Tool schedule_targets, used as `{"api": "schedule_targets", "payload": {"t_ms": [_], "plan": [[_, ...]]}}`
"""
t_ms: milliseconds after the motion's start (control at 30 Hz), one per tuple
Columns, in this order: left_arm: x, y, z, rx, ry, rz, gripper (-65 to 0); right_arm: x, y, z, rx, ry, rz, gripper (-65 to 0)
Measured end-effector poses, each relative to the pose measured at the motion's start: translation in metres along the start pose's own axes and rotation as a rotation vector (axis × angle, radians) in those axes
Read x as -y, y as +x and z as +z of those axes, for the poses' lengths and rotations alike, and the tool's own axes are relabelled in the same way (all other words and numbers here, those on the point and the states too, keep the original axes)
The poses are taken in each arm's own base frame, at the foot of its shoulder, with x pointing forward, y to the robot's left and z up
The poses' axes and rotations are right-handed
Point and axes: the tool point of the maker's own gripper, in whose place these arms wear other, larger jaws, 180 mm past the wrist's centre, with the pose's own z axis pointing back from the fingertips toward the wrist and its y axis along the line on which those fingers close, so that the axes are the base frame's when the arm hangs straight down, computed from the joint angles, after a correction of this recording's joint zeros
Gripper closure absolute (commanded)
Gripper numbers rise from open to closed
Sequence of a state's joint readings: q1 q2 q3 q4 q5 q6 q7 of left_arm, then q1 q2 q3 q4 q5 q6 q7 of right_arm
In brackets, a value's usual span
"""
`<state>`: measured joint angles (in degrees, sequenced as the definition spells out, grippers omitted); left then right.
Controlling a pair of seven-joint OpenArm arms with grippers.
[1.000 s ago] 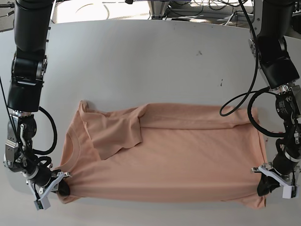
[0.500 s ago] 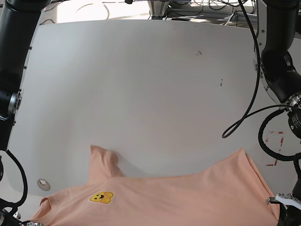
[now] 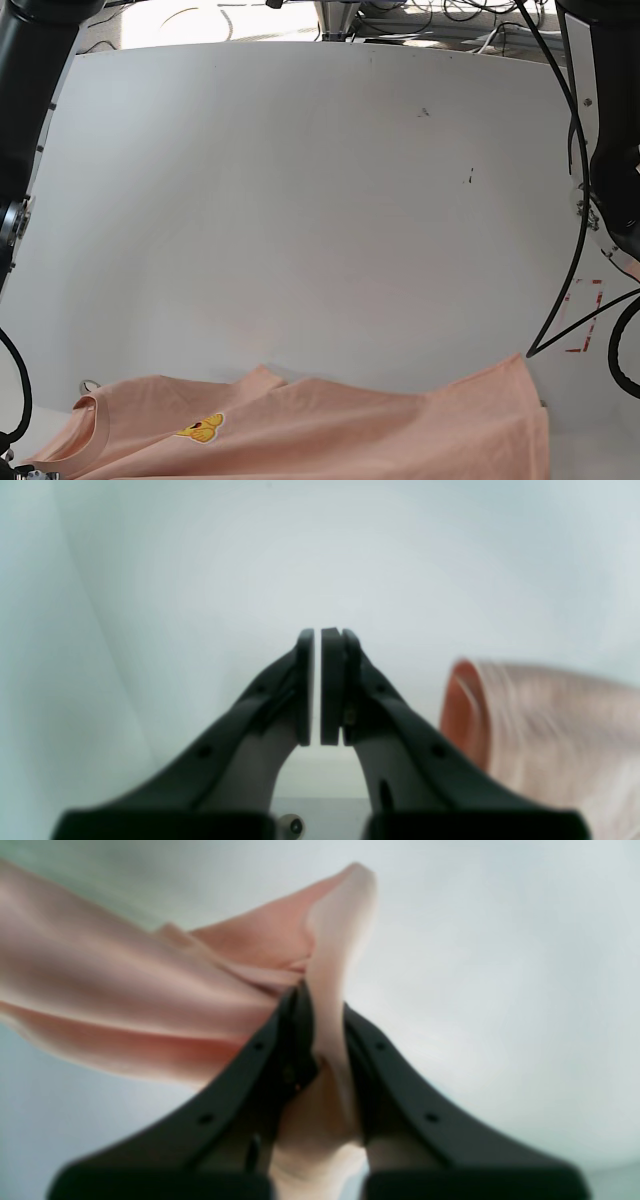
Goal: Fold the T-shirt properly
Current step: 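Lift the hem with both grippers and flip the shirt toward the robot, then lay the shirt back down with the right gripper holding it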
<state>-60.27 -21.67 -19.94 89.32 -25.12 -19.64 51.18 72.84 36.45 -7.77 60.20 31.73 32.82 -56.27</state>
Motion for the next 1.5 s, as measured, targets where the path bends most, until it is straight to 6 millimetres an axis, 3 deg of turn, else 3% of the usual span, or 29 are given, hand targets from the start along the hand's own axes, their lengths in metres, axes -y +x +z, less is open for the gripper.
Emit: {"api": "schedule_targets", "payload": {"t_ms": [233, 567, 667, 867, 967, 1133, 1333, 1500], "plan": [[0.002, 0.004, -0.001, 0.004, -0.014, -0.008, 0.0, 0.005, 0.018, 0.007, 0.045, -0.011, -0.001, -0.2], [-0.001, 0.000, -0.001, -0.007, -0.003, -0.009, 0.0, 0.001, 0.012, 0.003, 0.025, -0.002, -0.002, -0.2], [0.001, -0.012, 0.000, -0.025, -0.010, -0.005, 0.0, 0.002, 0.012, 0.004, 0.026, -0.004, -0.002, -0.2], [0.002, -0.056, 0.004, -0.127, -0.014, 0.006, 0.0, -0.003, 0.002, -0.002, 0.005, 0.007, -0.005, -0.2], [0.004, -0.063, 0.005, -0.135, -0.029, 0.025, 0.0, -0.008, 0.000, -0.005, -0.003, 0.016, -0.004, -0.2], [0.001, -0.063, 0.008, -0.113, -0.030, 0.052, 0.0, -0.021, 0.009, -0.011, 0.013, 0.045, -0.003, -0.2], [-0.022, -0.087, 0.021, -0.166, 0.033, 0.078, 0.0, -0.050, 0.029, -0.017, 0.019, 0.090, 0.035, -0.2], [-0.043, -0.074, 0.029, -0.157, 0.071, 0.033, 0.0, -0.100, 0.075, -0.007, 0.096, 0.146, 0.131, -0.2]]}}
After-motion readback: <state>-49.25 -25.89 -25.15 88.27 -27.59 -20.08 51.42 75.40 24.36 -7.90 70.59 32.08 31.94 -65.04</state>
